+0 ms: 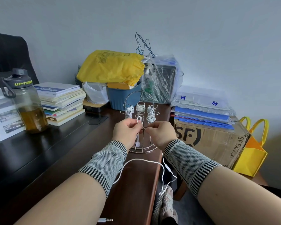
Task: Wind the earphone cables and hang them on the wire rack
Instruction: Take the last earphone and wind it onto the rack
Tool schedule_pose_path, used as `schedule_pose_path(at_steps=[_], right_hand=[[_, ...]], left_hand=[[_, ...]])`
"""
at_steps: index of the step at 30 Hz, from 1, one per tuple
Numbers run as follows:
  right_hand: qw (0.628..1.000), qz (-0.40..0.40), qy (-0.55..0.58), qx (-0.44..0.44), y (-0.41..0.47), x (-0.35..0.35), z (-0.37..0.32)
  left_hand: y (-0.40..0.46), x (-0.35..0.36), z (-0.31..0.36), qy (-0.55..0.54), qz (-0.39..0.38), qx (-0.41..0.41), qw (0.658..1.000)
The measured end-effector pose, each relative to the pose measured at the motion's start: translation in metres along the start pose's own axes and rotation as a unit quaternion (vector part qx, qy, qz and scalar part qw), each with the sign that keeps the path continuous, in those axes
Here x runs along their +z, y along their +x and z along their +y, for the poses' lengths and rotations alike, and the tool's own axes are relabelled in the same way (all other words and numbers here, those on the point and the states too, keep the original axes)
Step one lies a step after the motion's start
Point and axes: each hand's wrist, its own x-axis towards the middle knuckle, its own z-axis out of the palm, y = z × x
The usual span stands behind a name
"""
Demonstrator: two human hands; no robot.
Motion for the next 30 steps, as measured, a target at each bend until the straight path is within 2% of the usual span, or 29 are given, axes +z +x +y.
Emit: schedule_pose_path(at_steps=[4,10,14,19,22,25,30], right_hand=[[0.999,0.013,-0.028,-0.009,0.003,0.007,-0.002],[0.997,0.020,-0.069,-0.028,0.005,0.018,-0.001],[0.998,0.018,-0.052,-0.030,0.008,0.022,0.003],[0.998,0.033,-0.036,-0.031,0.007,0.021,0.007],[0.999,0.035,-0.010,-0.026,0.006,0.023,0.010],[0.999,0.034,-0.017,-0.033,0.006,0.026,0.012],[0.998,0.030,-0.011,-0.055,0.001,0.026,0.013]], left_hand=[[0.002,0.001,-0.003,-0.033,-0.011,-0.028,0.999],[0.007,-0.003,-0.006,-0.021,0.007,-0.033,0.999],[0.006,-0.005,-0.006,-0.001,0.026,-0.033,0.999],[0.002,-0.004,-0.002,-0.022,-0.022,-0.053,0.998],[0.004,-0.003,-0.001,0.009,-0.053,-0.059,0.997],[0.003,-0.004,-0.002,-0.036,-0.078,-0.076,0.993],[-0.012,-0.007,-0.001,-0.039,-0.040,-0.050,0.997]])
